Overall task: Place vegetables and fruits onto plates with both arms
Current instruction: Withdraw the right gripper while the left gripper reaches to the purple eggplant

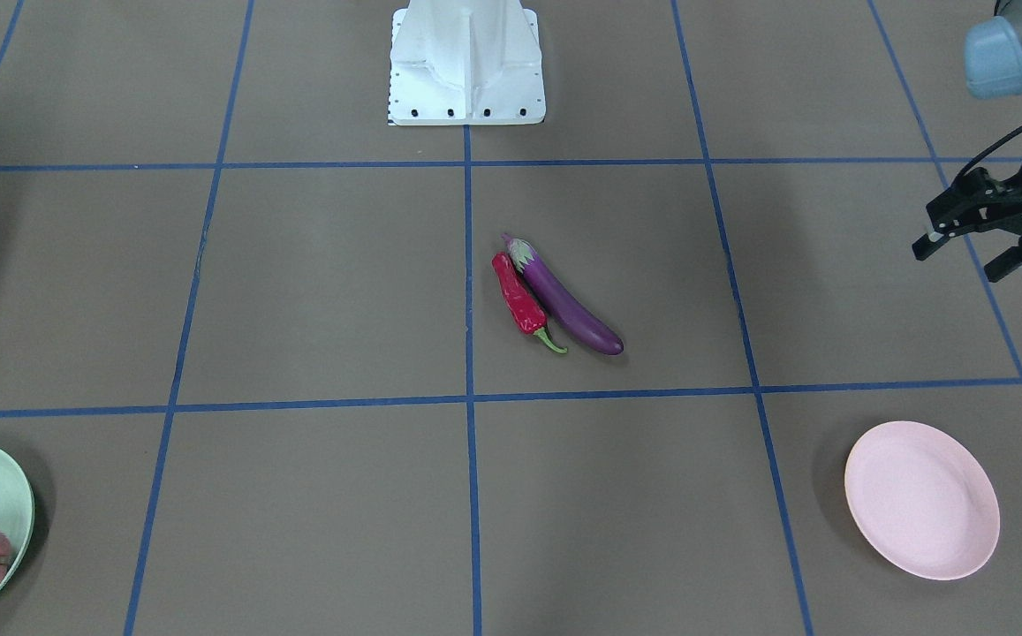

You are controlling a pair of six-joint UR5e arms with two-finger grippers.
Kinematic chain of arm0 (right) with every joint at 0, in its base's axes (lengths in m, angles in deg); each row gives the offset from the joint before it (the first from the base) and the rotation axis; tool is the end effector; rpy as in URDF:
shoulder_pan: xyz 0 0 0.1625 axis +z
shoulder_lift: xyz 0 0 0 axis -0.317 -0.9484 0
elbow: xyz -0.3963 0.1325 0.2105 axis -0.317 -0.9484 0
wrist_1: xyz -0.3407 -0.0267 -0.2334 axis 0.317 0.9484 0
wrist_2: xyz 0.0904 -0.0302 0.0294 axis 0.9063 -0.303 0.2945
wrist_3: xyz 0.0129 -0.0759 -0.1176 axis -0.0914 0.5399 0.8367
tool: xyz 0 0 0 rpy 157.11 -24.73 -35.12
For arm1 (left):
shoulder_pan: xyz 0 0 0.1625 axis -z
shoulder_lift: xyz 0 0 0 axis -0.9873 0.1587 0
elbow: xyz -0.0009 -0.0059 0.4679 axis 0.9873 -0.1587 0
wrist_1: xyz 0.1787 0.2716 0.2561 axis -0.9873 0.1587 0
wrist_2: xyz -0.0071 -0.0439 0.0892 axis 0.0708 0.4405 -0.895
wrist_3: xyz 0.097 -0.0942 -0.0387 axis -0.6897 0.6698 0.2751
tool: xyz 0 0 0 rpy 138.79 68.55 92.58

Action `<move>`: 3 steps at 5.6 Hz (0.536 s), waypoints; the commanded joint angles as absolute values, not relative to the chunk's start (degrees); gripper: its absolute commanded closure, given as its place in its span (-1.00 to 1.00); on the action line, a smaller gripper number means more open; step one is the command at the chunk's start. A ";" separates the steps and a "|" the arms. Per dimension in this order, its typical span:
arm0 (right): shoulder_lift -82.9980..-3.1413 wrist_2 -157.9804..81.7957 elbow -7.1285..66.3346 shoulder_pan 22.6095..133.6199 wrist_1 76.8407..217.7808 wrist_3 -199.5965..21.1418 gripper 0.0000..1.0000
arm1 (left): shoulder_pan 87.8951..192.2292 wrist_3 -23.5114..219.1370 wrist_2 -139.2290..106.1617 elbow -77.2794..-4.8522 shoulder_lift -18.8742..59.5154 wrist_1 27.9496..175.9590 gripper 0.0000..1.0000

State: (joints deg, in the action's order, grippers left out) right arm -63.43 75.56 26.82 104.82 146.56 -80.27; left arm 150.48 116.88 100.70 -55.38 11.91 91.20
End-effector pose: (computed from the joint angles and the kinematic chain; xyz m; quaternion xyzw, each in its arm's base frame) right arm -0.0016 -0.5115 0.7002 0.0727 -0.4022 -0.0172 0.9125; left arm 0.1754 -0.5510 0.4491 0.1150 0.4918 0.0477 0.8618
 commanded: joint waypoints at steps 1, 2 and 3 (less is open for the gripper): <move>-64.75 74.42 30.29 106.64 152.47 -75.10 -0.98 | 137.55 138.03 99.31 -54.78 18.54 91.93 -1.00; -65.19 74.41 30.39 106.72 152.39 -75.19 -0.98 | 131.47 155.94 88.08 -55.04 21.27 92.20 -1.00; -65.28 74.33 30.47 106.81 152.48 -75.10 -0.98 | 122.53 168.30 77.18 -53.21 23.90 91.68 -1.00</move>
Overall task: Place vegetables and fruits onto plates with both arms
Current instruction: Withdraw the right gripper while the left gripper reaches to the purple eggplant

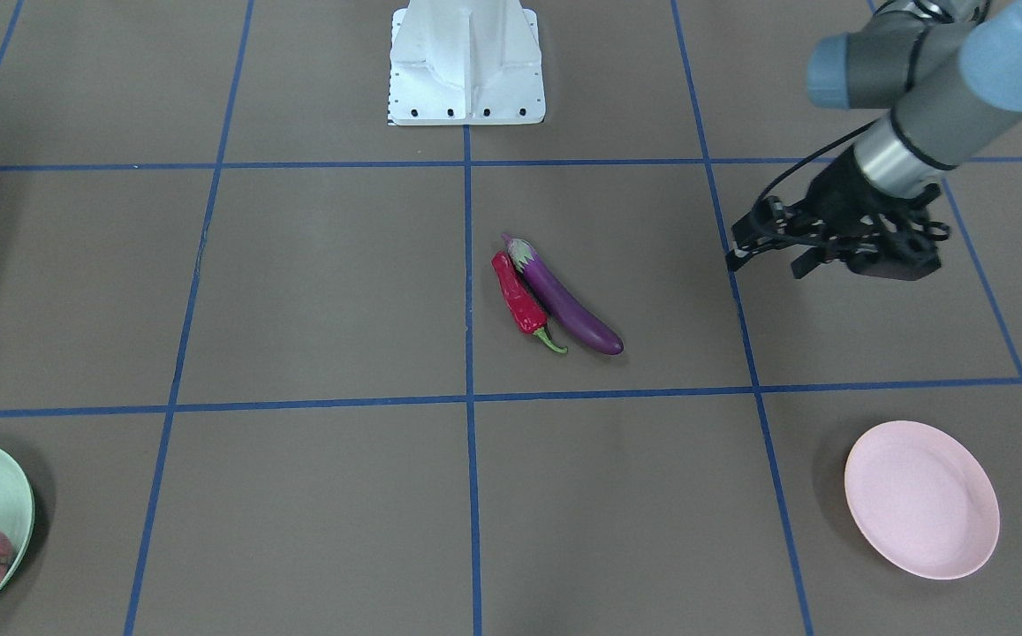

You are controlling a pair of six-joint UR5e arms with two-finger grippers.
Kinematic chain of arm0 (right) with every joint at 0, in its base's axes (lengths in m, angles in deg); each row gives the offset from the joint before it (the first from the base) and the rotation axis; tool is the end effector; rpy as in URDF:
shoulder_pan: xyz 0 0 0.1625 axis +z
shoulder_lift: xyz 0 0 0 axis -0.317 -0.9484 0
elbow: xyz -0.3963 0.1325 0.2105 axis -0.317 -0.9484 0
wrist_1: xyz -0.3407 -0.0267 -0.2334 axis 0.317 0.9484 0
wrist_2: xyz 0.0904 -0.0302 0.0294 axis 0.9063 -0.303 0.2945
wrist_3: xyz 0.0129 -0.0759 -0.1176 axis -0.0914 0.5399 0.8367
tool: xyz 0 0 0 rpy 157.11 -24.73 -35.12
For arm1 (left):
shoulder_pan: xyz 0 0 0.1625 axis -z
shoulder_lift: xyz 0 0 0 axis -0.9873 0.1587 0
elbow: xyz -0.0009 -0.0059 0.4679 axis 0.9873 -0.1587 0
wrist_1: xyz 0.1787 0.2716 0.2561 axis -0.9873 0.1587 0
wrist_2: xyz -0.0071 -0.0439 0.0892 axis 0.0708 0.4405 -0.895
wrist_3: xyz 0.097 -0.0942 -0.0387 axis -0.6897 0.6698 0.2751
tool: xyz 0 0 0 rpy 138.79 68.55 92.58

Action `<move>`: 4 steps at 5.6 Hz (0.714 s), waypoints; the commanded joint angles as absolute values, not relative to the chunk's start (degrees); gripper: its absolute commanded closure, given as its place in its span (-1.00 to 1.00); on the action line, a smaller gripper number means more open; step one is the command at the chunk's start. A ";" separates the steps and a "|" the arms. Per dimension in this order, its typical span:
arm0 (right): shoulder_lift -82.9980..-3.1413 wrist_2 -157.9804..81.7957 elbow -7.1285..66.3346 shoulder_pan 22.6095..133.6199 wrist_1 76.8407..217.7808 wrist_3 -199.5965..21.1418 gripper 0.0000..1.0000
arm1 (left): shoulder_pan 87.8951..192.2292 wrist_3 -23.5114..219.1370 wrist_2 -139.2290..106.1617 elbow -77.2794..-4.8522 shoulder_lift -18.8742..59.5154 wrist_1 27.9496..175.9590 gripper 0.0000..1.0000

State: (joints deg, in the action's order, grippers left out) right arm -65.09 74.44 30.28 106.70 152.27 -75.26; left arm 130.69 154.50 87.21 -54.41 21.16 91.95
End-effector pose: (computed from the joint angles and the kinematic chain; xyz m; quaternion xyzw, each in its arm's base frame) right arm 0.0176 -0.4929 0.6976 0.0662 -0.3884 -0.0278 0.9187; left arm 0.3713 -0.5205 0.3724 0.0046 0.4932 -0.1059 0.8634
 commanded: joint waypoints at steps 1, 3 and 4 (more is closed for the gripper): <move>-65.20 74.33 30.48 106.81 152.39 -75.10 -0.98 | 120.70 173.90 76.72 -46.58 29.06 90.89 -1.00; -65.20 74.06 30.48 106.81 152.48 -75.19 -0.98 | 116.65 180.01 73.23 -40.38 33.94 89.65 -0.97; -65.28 73.71 30.48 106.81 152.39 -75.19 -0.98 | 116.12 182.98 72.59 -35.40 37.69 89.74 -0.75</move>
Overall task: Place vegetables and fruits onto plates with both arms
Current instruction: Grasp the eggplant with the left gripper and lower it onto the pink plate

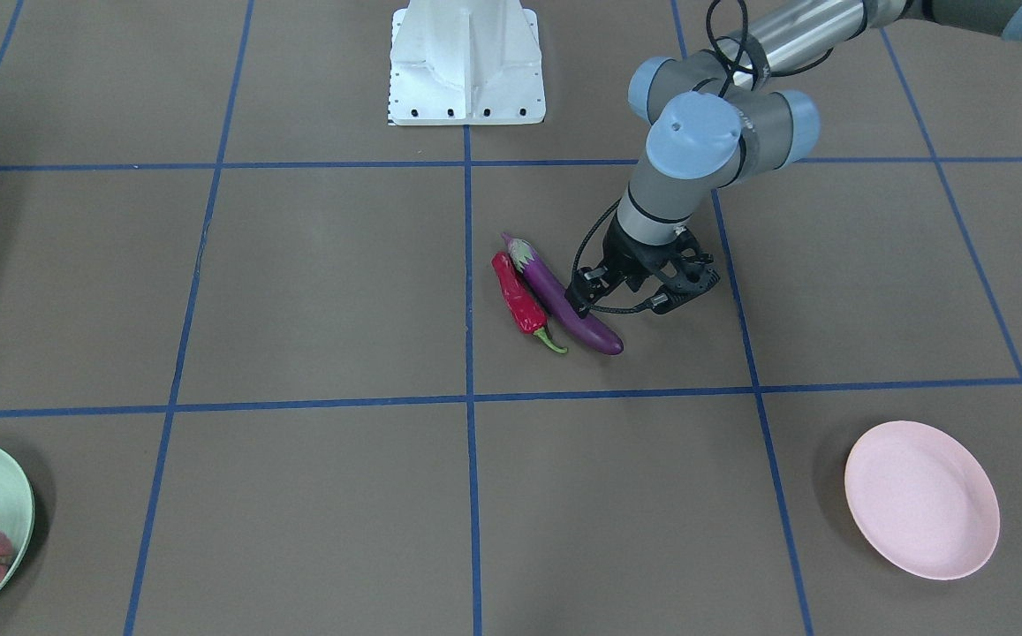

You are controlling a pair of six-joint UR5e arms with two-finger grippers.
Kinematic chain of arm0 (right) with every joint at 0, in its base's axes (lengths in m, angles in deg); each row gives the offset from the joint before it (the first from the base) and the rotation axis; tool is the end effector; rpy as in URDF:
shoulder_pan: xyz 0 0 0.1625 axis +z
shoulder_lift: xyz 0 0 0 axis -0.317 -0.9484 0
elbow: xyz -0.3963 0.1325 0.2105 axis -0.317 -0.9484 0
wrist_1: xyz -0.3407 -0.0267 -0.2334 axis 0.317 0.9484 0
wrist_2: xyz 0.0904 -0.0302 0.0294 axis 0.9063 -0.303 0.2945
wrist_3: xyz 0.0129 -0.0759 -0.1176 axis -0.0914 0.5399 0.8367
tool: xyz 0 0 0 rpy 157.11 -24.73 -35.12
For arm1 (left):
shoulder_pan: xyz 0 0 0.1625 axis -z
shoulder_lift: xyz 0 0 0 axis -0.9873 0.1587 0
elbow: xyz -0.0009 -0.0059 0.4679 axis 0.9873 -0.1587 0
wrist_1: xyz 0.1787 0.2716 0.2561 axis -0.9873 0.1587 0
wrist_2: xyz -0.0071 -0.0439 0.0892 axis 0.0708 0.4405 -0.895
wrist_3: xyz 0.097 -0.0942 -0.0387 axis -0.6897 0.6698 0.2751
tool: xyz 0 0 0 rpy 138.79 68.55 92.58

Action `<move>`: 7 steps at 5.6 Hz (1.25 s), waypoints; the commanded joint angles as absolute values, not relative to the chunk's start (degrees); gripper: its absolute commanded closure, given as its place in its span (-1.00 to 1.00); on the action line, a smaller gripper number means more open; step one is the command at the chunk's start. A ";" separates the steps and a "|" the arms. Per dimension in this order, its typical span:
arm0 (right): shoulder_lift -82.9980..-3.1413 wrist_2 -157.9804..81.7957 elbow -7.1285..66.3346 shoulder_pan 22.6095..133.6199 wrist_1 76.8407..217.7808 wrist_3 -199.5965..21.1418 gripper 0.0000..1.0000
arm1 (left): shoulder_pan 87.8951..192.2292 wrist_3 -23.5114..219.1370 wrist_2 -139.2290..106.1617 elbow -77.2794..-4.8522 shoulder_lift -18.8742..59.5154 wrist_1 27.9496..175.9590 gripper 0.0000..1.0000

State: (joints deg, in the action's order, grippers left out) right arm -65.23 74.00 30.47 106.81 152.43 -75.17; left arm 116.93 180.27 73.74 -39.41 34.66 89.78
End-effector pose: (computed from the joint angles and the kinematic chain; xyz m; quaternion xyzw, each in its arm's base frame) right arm 0.0193 -0.4917 0.6982 0.0663 -0.3848 -0.0270 0.9202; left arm 0.5605 -0.5085 0.3511 -0.0694 0.4251 -0.2608 0.8640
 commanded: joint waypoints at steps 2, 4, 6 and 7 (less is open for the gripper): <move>-65.20 73.71 30.48 106.81 152.48 -75.19 -0.98 | 115.50 183.19 71.63 -33.86 37.82 89.65 -0.25; -65.11 73.36 30.48 106.73 152.48 -75.19 -0.98 | 115.23 182.67 71.71 -34.12 38.08 87.29 0.88; -65.02 73.36 30.48 106.73 152.48 -75.19 -0.98 | 118.54 174.97 72.32 -36.04 38.08 86.40 1.00; -65.11 73.36 30.48 106.73 152.39 -75.19 -0.99 | 121.53 160.75 72.41 -36.05 37.73 85.27 1.00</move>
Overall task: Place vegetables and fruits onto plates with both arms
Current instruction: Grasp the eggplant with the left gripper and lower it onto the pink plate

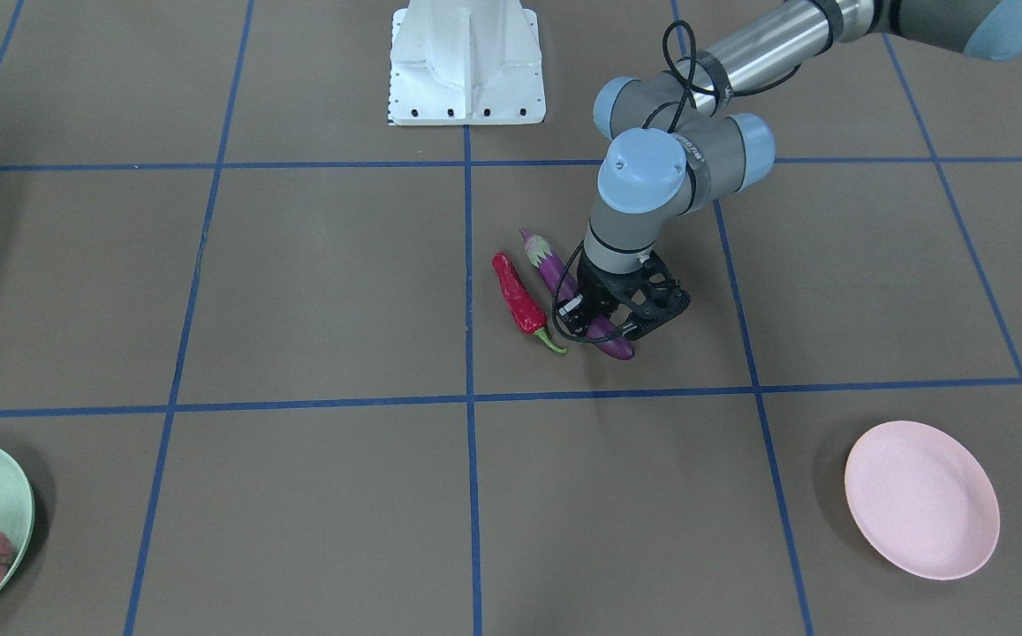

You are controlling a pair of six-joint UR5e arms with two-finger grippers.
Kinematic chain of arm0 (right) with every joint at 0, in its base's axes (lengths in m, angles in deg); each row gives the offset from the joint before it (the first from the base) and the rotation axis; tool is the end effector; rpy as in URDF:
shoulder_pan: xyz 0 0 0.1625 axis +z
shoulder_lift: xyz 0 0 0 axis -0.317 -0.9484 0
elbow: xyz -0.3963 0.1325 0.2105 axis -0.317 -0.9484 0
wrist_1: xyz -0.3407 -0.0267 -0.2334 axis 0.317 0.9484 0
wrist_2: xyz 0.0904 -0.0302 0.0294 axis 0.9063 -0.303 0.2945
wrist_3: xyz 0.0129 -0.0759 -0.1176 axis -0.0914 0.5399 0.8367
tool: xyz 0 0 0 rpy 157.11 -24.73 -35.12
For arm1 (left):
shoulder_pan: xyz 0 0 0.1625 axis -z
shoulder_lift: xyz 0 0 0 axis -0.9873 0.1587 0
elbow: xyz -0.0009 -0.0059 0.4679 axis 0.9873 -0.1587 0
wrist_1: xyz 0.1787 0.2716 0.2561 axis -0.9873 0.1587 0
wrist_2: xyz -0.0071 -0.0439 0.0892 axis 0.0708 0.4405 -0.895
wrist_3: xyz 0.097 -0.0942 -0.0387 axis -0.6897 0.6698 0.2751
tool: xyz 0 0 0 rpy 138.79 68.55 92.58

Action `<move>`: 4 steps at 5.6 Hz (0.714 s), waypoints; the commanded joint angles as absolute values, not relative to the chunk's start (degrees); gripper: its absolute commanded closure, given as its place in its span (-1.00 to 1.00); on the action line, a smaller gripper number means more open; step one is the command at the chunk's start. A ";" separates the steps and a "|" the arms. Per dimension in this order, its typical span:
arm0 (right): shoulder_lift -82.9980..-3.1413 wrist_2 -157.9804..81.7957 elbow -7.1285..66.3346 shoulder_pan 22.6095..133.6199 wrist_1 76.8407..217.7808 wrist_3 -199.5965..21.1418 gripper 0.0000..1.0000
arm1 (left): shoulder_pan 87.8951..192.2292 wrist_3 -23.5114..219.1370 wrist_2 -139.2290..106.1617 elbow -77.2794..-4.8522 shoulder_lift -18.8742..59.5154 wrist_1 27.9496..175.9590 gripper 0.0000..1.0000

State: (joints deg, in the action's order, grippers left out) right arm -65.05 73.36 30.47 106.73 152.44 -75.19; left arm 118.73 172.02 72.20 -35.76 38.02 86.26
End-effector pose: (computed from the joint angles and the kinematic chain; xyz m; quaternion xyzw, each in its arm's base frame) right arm 0.0197 -0.4936 0.6978 0.0677 -0.3797 -0.0275 0.9222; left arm 0.5602 -0.5427 0.3486 -0.0324 0.3987 -0.2266 0.8881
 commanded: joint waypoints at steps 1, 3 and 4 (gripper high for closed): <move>-65.11 73.36 30.48 106.73 152.39 -75.19 -0.98 | 127.56 146.42 72.59 -33.97 37.82 83.34 1.00; -65.20 73.36 30.48 106.73 152.39 -75.19 -0.98 | 140.22 120.30 78.02 -20.31 39.99 83.85 1.00; -65.28 73.36 30.48 106.73 152.39 -75.19 -0.99 | 143.33 111.56 77.86 -10.92 43.67 84.37 1.00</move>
State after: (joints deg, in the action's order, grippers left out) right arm -65.23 73.36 30.47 106.72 152.41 -75.19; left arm 139.42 121.33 77.32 -19.23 40.80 83.96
